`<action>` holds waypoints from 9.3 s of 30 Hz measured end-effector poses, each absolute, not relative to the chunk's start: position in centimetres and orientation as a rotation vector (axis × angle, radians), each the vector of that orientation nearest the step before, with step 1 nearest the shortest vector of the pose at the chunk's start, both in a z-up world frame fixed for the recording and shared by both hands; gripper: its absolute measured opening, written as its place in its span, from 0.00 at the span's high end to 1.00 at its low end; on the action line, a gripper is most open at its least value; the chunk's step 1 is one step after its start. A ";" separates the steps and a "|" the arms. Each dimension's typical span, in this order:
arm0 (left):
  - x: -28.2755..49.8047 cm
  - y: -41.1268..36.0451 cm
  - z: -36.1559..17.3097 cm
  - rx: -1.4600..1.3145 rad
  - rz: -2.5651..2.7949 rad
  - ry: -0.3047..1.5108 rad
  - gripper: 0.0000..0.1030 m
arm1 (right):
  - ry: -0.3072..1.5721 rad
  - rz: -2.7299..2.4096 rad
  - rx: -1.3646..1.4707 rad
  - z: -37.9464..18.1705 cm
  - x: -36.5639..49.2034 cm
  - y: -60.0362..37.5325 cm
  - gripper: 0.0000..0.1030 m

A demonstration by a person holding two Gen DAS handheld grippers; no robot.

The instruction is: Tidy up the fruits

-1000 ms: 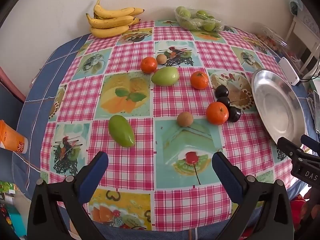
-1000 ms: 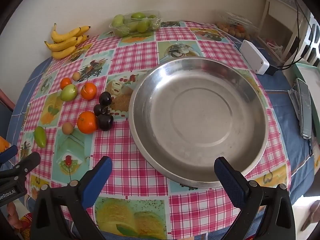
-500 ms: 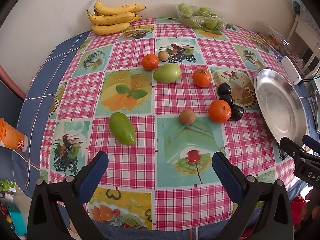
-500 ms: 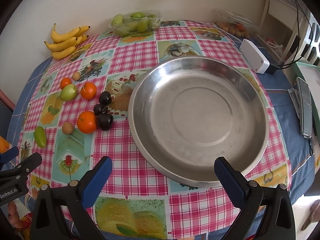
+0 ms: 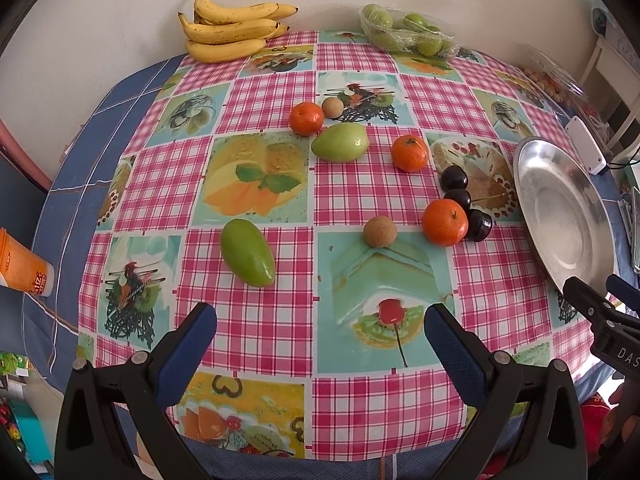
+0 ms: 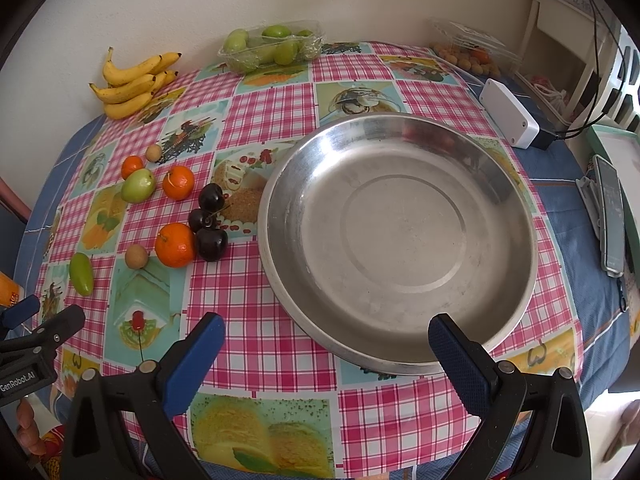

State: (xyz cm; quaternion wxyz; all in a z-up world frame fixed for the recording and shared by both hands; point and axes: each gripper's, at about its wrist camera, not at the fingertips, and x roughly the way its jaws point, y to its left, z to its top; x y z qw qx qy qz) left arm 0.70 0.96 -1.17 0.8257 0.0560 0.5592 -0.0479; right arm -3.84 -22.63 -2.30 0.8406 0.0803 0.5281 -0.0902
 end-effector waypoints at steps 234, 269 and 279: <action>9.5 -1.4 -1.8 -0.064 -0.066 1.281 0.63 | 1.100 -0.078 0.049 -0.6 4.7 -17.8 0.60; 9.4 -23.5 -5.7 0.203 -0.352 1.329 0.63 | 1.145 -0.392 0.485 -4.3 1.5 -35.8 0.60; 8.5 -23.7 -6.5 0.194 -0.378 1.351 0.63 | 1.170 -0.398 0.493 -4.9 1.7 -35.8 0.59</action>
